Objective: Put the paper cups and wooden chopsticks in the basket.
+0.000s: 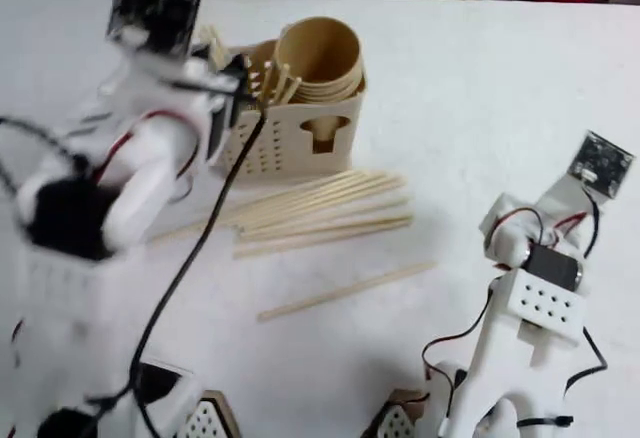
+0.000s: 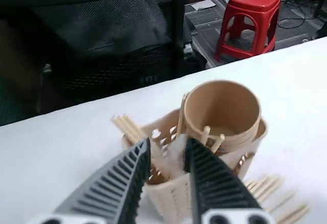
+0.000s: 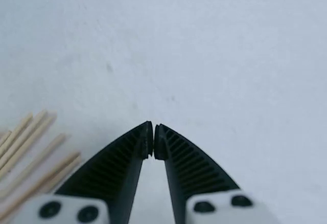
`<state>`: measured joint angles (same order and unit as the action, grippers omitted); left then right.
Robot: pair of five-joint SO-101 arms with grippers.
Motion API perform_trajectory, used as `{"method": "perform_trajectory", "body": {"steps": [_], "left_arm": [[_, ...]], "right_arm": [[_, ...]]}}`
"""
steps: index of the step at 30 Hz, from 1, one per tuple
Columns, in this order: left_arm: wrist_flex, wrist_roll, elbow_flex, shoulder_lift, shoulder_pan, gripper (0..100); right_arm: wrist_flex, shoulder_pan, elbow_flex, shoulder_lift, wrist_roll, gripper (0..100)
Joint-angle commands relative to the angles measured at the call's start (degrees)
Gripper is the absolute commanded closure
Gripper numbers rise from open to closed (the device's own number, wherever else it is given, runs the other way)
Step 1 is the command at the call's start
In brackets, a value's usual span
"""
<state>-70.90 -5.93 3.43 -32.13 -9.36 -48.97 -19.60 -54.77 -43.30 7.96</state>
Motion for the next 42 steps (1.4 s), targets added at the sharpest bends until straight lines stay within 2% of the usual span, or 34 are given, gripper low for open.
{"method": "perform_trajectory", "body": {"steps": [1, 5, 10, 15, 18, 23, 27, 30, 36, 42], "left_arm": [[-4.0, -3.4, -2.3, -9.0, 3.9, 93], [-1.9, -3.6, -15.1, -16.7, 9.4, 93], [5.5, -3.5, -34.7, -27.0, 15.9, 93], [12.8, -3.5, -53.1, -36.2, 21.0, 93], [16.9, -3.5, -62.7, -40.0, 23.6, 93], [23.9, -3.6, -76.0, -43.9, 25.3, 93], [27.5, -3.6, -82.5, -45.5, 25.3, 93], [28.3, -3.6, -84.2, -46.2, 25.3, 93], [28.3, -3.6, -85.1, -46.3, 29.7, 93], [28.1, -3.6, -85.1, -46.3, 30.6, 93]], "right_arm": [[0.6, 4.6, 3.5, -1.0, -0.3, 98.1], [-4.0, 10.0, 7.6, -0.8, -0.3, 98.1], [-12.5, 18.6, 14.7, -0.7, -0.3, 98.1], [-13.6, 24.6, 16.6, -0.7, 0.2, 98.1], [-12.5, 26.1, 16.4, -0.7, 0.2, 96.7], [-12.5, 26.4, 16.7, 3.6, 0.3, 85.7], [-12.4, 26.5, 17.0, 12.4, -0.4, 87.2], [-13.8, 28.3, 18.5, 16.8, -8.5, 88.9], [-20.6, 32.8, 20.0, 14.1, -33.5, 91.6], [-26.9, 38.7, 20.0, 12.9, -56.5, 91.5]]}}
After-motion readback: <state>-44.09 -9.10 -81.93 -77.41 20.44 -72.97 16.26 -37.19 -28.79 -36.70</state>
